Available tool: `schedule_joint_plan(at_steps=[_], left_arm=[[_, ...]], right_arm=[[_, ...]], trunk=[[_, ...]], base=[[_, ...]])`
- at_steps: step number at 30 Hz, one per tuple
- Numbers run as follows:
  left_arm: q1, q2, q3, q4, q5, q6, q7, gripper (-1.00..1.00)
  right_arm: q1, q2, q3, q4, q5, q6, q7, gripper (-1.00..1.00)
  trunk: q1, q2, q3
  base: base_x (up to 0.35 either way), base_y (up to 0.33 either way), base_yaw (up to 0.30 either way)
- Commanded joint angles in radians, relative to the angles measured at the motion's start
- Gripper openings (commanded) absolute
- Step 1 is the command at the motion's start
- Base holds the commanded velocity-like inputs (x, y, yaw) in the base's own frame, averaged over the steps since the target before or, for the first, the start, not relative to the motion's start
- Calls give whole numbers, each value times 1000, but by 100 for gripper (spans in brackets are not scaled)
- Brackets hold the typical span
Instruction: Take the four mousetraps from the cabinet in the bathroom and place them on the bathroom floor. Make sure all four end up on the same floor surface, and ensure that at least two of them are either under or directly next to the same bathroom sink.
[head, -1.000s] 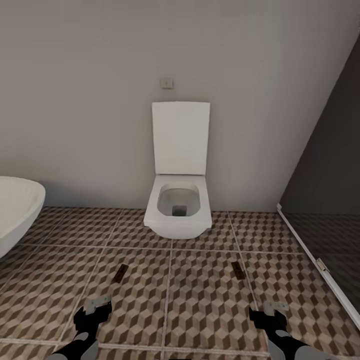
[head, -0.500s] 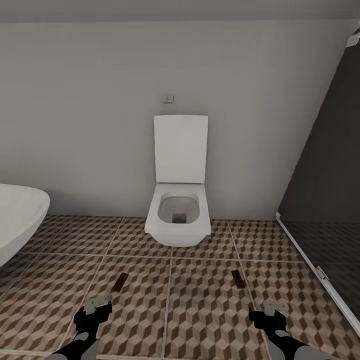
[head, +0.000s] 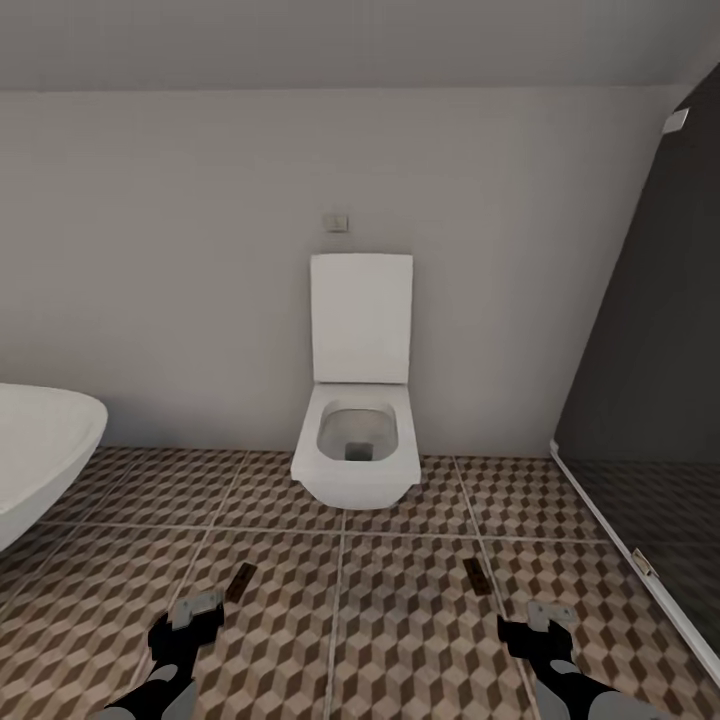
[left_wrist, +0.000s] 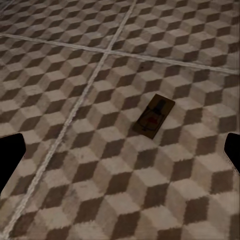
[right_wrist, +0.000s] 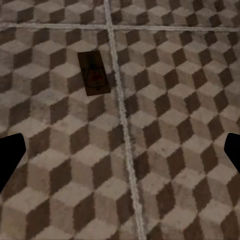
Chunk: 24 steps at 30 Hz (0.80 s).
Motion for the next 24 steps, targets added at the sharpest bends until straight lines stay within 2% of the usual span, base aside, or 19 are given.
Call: schedule_joint_plan(at_steps=[1, 13, 24], left_arm=[[-1, 0, -8, 1, 7, -3, 4, 100], [-1, 0, -8, 10, 11, -3, -5, 100], [1, 4, -6, 69, 19, -4, -7, 100]], right_arm=[[-1, 0, -7, 3, 11, -5, -4, 100], [2, 1, -7, 3, 11, -4, -3, 100], [33, -9, -7, 3, 11, 23, -7, 100]], trunk=[[-1, 0, 3], [-6, 3, 49], [-11, 5, 92]], base=[[0, 0, 0], [0, 0, 0], [0, 0, 0]])
